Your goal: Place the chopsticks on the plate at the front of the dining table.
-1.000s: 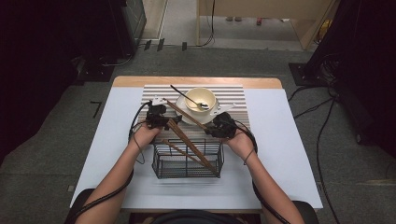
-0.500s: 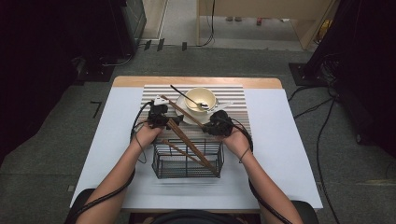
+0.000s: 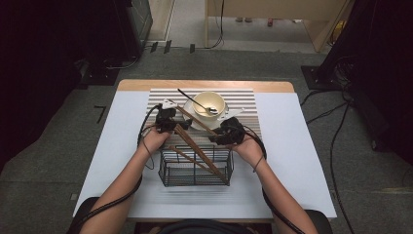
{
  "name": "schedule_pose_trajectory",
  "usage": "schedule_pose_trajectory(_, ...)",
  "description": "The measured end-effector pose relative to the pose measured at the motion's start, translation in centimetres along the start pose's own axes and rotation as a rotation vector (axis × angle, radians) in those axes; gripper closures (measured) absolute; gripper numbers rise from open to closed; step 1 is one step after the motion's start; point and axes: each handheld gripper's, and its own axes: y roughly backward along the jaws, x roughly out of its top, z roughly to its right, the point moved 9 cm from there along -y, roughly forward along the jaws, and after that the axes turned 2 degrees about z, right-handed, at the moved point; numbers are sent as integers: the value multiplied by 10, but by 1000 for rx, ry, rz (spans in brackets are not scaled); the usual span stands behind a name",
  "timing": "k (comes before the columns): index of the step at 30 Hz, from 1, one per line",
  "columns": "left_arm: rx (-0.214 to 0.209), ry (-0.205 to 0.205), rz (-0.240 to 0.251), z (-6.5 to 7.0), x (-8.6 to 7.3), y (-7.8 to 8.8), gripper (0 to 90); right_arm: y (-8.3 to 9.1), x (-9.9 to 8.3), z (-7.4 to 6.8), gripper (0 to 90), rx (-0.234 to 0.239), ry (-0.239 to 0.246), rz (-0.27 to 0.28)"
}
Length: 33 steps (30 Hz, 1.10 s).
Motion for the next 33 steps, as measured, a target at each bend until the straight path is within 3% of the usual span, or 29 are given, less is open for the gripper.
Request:
schedule_pose_trajectory(5,4,1,0,-2,-1,-1,154,-2,0,-5,525,36,15,1)
schedule_pose_trajectory(21,6,1,5,0,-1,-5,154,-6,3,-13,426,70,60,28)
schedule_pose_trajectory(33,7,1,16,0,-1,-5,154,-8,4,-17,356,75,60,46)
